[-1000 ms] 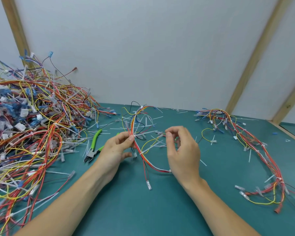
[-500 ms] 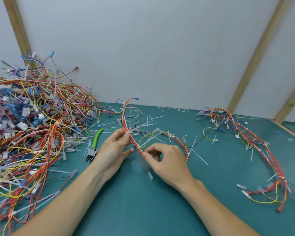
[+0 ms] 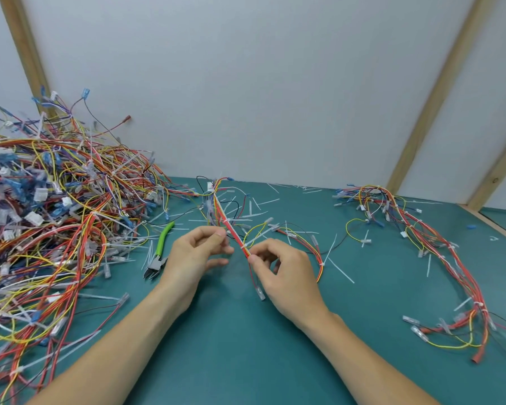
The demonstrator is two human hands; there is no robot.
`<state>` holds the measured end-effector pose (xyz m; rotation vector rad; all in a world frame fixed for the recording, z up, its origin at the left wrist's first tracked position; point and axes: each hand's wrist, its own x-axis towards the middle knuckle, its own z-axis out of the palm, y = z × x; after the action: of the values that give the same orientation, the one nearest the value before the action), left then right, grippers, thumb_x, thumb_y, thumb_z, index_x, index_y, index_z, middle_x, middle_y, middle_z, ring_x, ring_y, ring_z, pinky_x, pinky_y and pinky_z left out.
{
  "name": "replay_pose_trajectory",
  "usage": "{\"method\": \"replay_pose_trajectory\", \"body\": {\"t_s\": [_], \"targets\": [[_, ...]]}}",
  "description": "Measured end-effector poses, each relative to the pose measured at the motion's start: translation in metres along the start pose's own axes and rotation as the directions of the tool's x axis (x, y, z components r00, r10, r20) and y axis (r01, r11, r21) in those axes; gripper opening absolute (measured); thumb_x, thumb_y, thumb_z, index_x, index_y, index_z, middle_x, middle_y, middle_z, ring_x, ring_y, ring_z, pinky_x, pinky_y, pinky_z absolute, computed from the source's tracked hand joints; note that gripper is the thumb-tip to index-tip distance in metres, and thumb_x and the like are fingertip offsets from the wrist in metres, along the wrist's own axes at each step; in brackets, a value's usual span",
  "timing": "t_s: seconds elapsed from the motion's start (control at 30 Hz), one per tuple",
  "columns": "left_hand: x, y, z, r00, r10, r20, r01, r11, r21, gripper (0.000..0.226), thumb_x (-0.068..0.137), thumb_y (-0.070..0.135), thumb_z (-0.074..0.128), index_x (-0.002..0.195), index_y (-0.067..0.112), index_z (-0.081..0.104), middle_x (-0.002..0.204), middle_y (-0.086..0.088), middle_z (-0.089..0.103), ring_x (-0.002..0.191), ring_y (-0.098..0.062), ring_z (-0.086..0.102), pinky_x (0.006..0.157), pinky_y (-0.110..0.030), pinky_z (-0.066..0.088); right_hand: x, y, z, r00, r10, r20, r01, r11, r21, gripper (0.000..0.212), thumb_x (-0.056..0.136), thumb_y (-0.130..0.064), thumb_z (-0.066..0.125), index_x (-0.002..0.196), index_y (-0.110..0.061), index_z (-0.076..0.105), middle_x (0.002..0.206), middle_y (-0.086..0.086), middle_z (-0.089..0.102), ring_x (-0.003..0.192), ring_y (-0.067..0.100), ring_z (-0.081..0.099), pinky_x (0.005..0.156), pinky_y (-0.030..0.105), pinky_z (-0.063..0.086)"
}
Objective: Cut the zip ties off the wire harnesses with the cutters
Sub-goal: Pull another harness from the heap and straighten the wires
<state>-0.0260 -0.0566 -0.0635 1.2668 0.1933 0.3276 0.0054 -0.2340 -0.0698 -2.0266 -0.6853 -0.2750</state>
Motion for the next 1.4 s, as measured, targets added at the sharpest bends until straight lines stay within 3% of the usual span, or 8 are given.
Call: {"method": "replay_pose_trajectory", "body": {"t_s": [0.1,0.23,0.43,0.67,0.83,1.03,1.2,1.4], "targets": [[-0.003,-0.002,0.004,0.998,0.053,0.023,-0.057,0.982,0.182,0.016,0.095,0.022,0.068,0.089,0.008,0.072,0.074,-0.007,0.068,0.063,-0.016,0.067,0.05,-0.023,0.049,0.002,0.001,-0.001,0.999,-0.011,-0.049,0.01,1.0,-0.019,0.008,0.091,-0.022,0.069,0.084,-0.023,0.072,0.077,-0.013,0.067,0.073,0.01,0.061,0.064,0.018,0.039],[-0.011,-0.002,0.011,0.982,0.134,0.133,-0.172,0.926,0.336,0.011,0.091,0.021,0.072,0.088,0.012,0.076,0.071,-0.002,0.071,0.069,-0.012,0.068,0.052,-0.023,0.049,0.003,0.003,-0.001,0.995,-0.056,-0.079,0.052,0.997,-0.058,0.008,0.092,-0.026,0.069,0.086,-0.025,0.072,0.08,-0.013,0.068,0.077,0.011,0.062,0.066,0.018,0.04],[-0.014,0.0,0.014,0.986,0.119,0.116,-0.15,0.937,0.316,0.014,0.09,0.022,0.073,0.089,0.009,0.077,0.075,-0.001,0.073,0.071,-0.011,0.069,0.055,-0.026,0.049,0.002,0.0,-0.001,0.987,-0.131,-0.091,0.121,0.987,-0.106,0.008,0.091,-0.027,0.069,0.084,-0.026,0.072,0.078,-0.015,0.066,0.075,0.005,0.061,0.066,0.013,0.039],[-0.014,0.0,0.013,0.986,0.086,0.142,-0.12,0.96,0.252,0.012,0.096,0.018,0.065,0.091,0.007,0.067,0.077,-0.001,0.07,0.078,-0.011,0.069,0.059,-0.025,0.053,0.002,-0.002,-0.002,0.981,-0.138,-0.139,0.132,0.99,-0.056,0.005,0.092,-0.026,0.072,0.089,-0.026,0.077,0.085,-0.017,0.072,0.085,0.008,0.065,0.081,0.025,0.051],[-0.007,0.002,0.004,0.996,0.065,0.066,-0.073,0.99,0.123,0.008,0.101,0.017,0.057,0.096,0.014,0.061,0.081,0.007,0.07,0.08,-0.01,0.07,0.062,-0.025,0.056,0.011,0.009,-0.013,0.931,0.088,-0.354,-0.043,0.99,0.134,0.016,0.101,-0.017,0.061,0.101,-0.028,0.073,0.092,-0.017,0.073,0.093,0.009,0.068,0.082,0.019,0.049],[-0.002,0.009,-0.004,1.0,-0.006,-0.002,0.006,0.997,-0.074,0.009,0.101,0.019,0.056,0.094,0.017,0.061,0.085,0.004,0.072,0.075,-0.008,0.07,0.058,-0.023,0.054,0.01,0.019,-0.014,0.974,0.201,-0.103,-0.188,0.975,0.122,0.027,0.1,-0.012,0.057,0.087,-0.03,0.072,0.073,-0.01,0.073,0.071,0.008,0.07,0.073,0.035,0.057],[0.002,0.013,-0.009,0.997,-0.069,-0.034,0.059,0.971,-0.231,0.01,0.102,0.02,0.055,0.092,0.02,0.06,0.086,0.004,0.07,0.073,-0.007,0.067,0.057,-0.022,0.053,0.004,0.007,-0.011,0.993,0.067,0.096,-0.069,0.997,0.023,0.019,0.088,-0.02,0.056,0.08,-0.028,0.072,0.074,-0.016,0.071,0.074,0.007,0.066,0.071,0.025,0.05],[0.005,0.012,-0.01,0.993,-0.084,-0.081,0.062,0.967,-0.247,0.016,0.101,0.029,0.057,0.088,0.021,0.062,0.082,0.005,0.071,0.075,-0.009,0.069,0.062,-0.024,0.053,0.002,0.005,-0.006,0.998,-0.03,0.062,0.028,0.999,0.038,0.013,0.095,-0.015,0.069,0.085,-0.021,0.074,0.076,-0.013,0.071,0.077,0.012,0.068,0.079,0.036,0.056]]}}
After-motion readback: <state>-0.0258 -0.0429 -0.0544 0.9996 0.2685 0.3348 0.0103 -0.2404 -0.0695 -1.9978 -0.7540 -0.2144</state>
